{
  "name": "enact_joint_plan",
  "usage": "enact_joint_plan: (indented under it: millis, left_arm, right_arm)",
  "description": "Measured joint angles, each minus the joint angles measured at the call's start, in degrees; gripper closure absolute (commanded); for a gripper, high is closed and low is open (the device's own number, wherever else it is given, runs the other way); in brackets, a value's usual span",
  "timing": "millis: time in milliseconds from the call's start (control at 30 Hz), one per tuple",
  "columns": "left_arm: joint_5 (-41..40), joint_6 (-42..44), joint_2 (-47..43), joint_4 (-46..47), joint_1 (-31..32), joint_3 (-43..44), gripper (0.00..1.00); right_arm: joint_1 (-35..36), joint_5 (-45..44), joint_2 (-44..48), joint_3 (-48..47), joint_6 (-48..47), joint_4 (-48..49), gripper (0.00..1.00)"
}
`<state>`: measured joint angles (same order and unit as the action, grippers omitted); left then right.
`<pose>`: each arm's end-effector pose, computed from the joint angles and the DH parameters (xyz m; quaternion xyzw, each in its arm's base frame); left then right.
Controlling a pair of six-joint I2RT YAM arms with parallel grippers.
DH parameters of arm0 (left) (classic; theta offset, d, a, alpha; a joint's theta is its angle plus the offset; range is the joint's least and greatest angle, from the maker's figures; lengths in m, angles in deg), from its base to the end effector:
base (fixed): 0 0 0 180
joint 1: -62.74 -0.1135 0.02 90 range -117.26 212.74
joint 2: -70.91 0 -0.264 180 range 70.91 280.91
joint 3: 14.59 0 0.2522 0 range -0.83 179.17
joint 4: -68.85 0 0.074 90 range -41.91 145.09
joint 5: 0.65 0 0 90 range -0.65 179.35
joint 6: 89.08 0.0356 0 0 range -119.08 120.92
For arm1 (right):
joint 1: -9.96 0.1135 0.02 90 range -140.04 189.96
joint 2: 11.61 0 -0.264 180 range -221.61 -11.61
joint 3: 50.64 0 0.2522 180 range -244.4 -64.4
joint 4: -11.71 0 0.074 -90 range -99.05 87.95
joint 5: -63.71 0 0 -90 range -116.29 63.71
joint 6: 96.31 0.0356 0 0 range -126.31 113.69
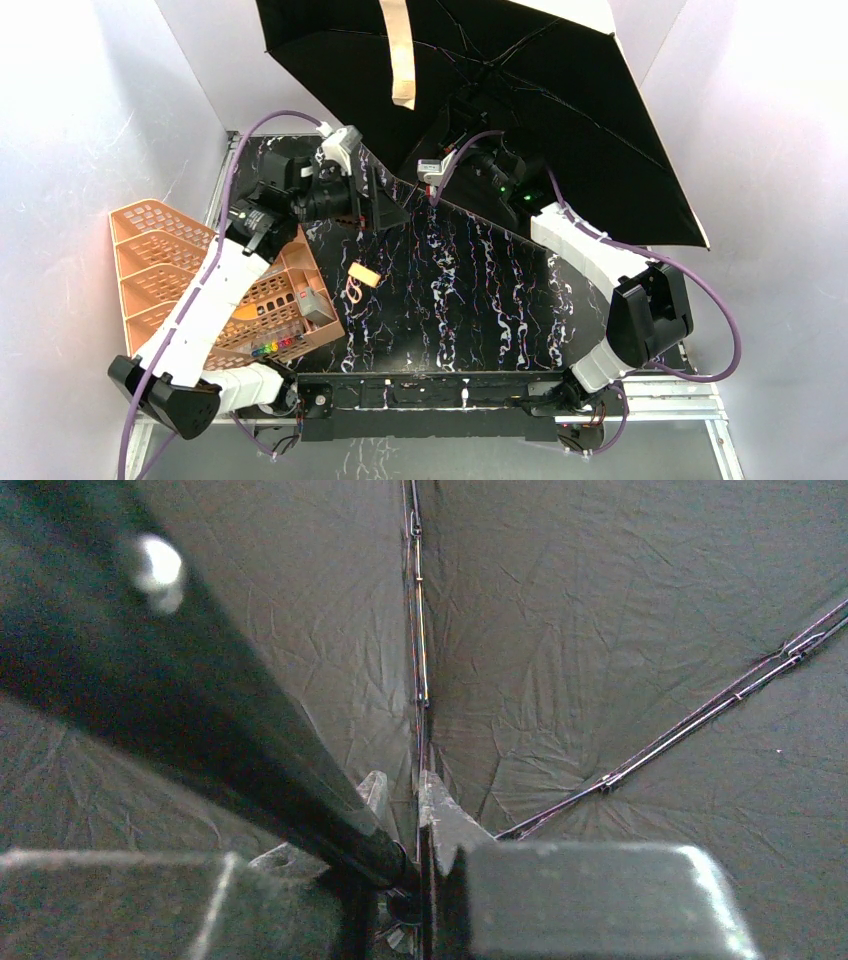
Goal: Put away the umbrella
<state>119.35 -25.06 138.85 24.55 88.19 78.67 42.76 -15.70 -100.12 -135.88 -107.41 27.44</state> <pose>0.2162 -0.1226 0.4319 0.1467 0.7870 -0.4333 0.4141 0.3086 0.2067 0.3865 -0.6019 0.1779 -0.3880 0.6749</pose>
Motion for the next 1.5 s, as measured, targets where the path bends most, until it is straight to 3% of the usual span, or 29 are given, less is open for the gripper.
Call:
enact_joint_plan:
  millis: [267,467,533,667,767,900,1067,1167,1333,1500]
  left_arm:
    - [-2.49,0.37,2.97,3.93,4.81,-2.25,0.39]
    - [-3.65,1.62,4.96,5.92,6.01,-3.52,0.71]
    - [-3.63,2.03,4.94,6.91,6.23,-4.15,0.87]
    - [-3.19,3.10,4.61,8.52,6.80,-4.85,1.00]
    - [-2.97,3.32,4.50,9.18,6.80,-5.33,1.00]
    - [-2.78,3.28,4.11,9.99,6.88,-6.43,1.00]
    - [-3.91,3.48,3.80,10.75,6.91,-8.13,1.00]
    - [-5.38,3.45,3.76,11.87,6.91,-9.11,1.00]
    - [-6.64,3.21,3.72,13.18,6.91,-9.88,1.00]
    - [-6.64,2.89,3.72,14.67,6.91,-10.99,1.00]
  right_arm:
    - [0.00,0.02,0.02,0.02,0.70,0.24,1.00]
    - [0.00,0.48,0.02,0.13,2.32,0.61,1.00]
    - [0.00,0.52,0.02,0.39,2.05,0.63,1.00]
    - [-0.04,0.50,0.02,0.90,1.77,0.92,0.98]
    - [-0.09,0.50,0.09,1.11,1.88,1.11,0.87]
    - [-0.28,0.92,1.29,2.93,3.32,1.66,0.63]
    - [-0.09,2.36,6.71,7.52,12.57,0.96,0.29]
    - [0.02,2.51,11.23,11.08,17.09,1.03,0.17]
    - [0.24,1.81,18.43,17.51,26.36,1.75,0.15]
    - [0.28,-1.53,25.46,22.99,47.52,0.74,0.16]
